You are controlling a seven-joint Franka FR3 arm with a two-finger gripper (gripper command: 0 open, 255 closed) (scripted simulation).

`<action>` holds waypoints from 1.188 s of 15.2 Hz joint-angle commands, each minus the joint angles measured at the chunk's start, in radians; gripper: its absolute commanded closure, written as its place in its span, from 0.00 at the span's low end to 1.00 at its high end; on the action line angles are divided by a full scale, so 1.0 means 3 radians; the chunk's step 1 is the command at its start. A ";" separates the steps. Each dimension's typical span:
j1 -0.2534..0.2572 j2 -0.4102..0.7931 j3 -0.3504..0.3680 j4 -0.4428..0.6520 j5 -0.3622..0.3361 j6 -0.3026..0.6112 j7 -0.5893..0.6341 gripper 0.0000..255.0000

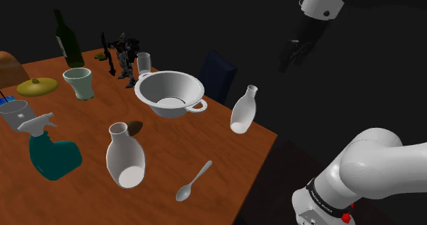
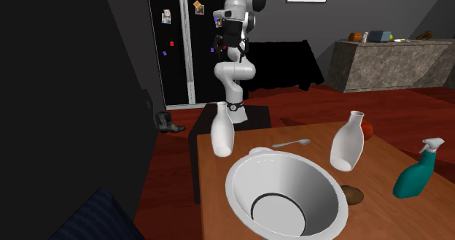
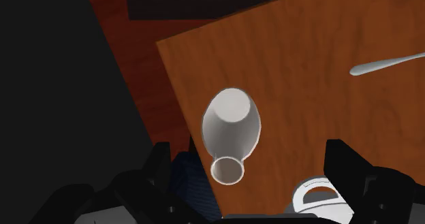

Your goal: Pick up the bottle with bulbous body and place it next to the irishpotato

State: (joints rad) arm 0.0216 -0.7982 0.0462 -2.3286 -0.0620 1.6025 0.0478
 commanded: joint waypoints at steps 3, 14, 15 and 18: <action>-0.0012 0.0100 -0.0041 -0.0131 0.0014 0.0233 0.0000 0.00; -0.0053 0.1000 -0.0255 -0.0535 0.0139 0.1533 -0.0054 0.00; -0.0054 0.1069 -0.0267 -0.0541 0.0151 0.1608 -0.0062 0.00; -0.0054 0.1127 -0.0269 -0.0632 0.0151 0.1757 -0.0062 0.00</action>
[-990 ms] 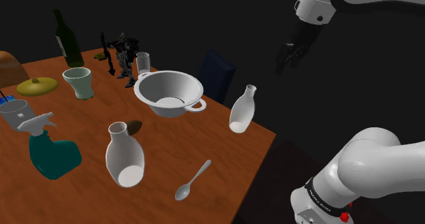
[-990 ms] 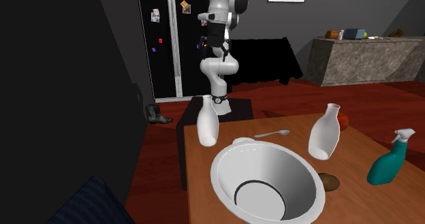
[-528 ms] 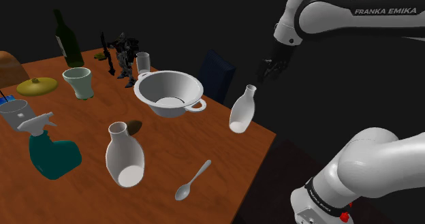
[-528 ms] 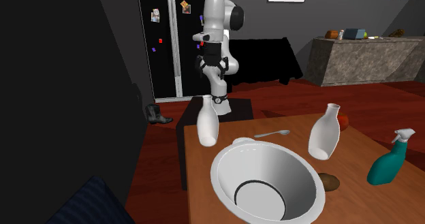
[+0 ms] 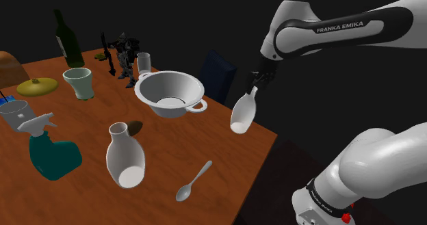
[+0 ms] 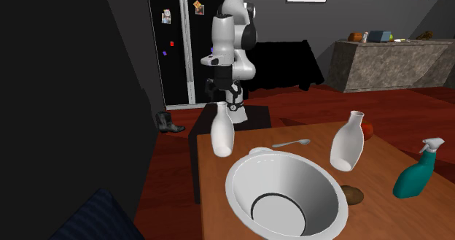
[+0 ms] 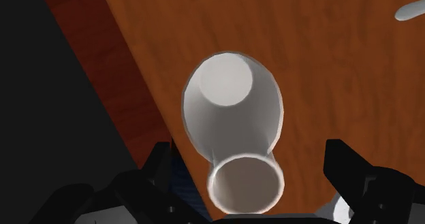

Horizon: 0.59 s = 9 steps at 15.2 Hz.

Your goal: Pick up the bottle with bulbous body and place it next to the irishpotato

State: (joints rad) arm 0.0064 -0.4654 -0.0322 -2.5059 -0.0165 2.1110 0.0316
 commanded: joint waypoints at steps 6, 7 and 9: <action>-0.0003 0.0122 -0.0011 -0.0169 -0.0001 0.0293 -0.0009 0.00; -0.0003 0.0122 -0.0011 -0.0168 -0.0001 0.0293 -0.0009 0.00; -0.0003 0.0122 -0.0011 -0.0168 -0.0001 0.0293 -0.0009 0.00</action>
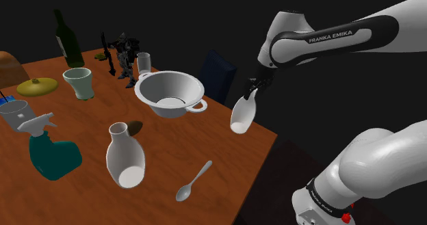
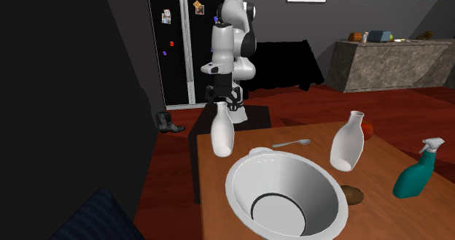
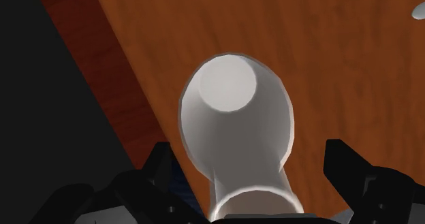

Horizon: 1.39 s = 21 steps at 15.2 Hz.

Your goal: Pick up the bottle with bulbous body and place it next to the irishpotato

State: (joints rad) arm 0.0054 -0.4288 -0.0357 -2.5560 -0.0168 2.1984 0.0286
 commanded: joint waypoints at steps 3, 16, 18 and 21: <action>0.0000 0.0000 0.0000 -0.0001 0.0000 0.0002 0.0001 0.00; 0.0000 -0.0058 0.0003 0.0091 0.0001 -0.0149 0.0001 1.00; 0.0000 -0.0092 0.0004 0.0156 0.0001 -0.0248 0.0002 1.00; 0.0001 -0.0137 0.0006 0.0259 0.0002 -0.0395 0.0002 1.00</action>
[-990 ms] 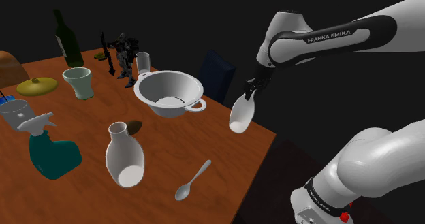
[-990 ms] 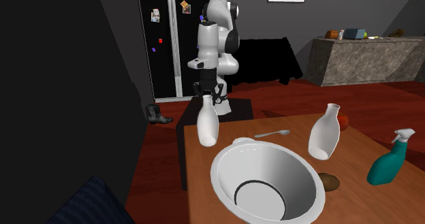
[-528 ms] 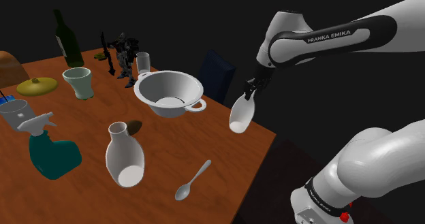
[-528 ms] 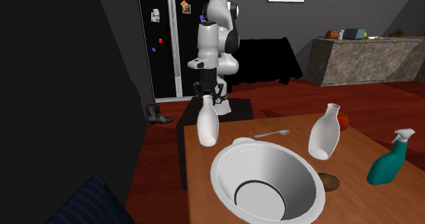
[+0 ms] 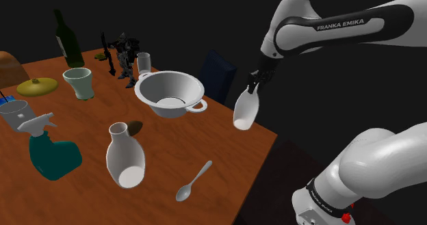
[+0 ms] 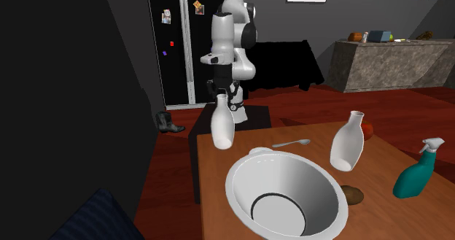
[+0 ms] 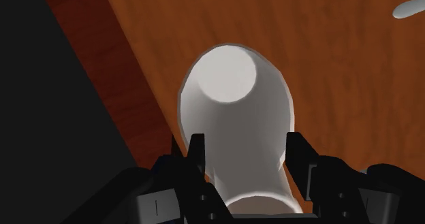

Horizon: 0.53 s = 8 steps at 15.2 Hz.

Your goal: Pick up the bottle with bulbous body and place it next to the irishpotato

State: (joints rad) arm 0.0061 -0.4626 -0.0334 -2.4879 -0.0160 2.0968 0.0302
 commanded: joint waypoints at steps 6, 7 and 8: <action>-0.0001 -0.0089 0.0002 0.0253 0.0001 -0.0342 -0.0003 1.00; -0.0001 -0.0096 0.0003 0.0292 0.0001 -0.0388 -0.0003 1.00; -0.0001 -0.0103 0.0003 0.0332 0.0001 -0.0435 -0.0003 1.00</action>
State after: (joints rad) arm 0.0060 -0.4922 -0.0323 -2.4000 -0.0156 1.9792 0.0296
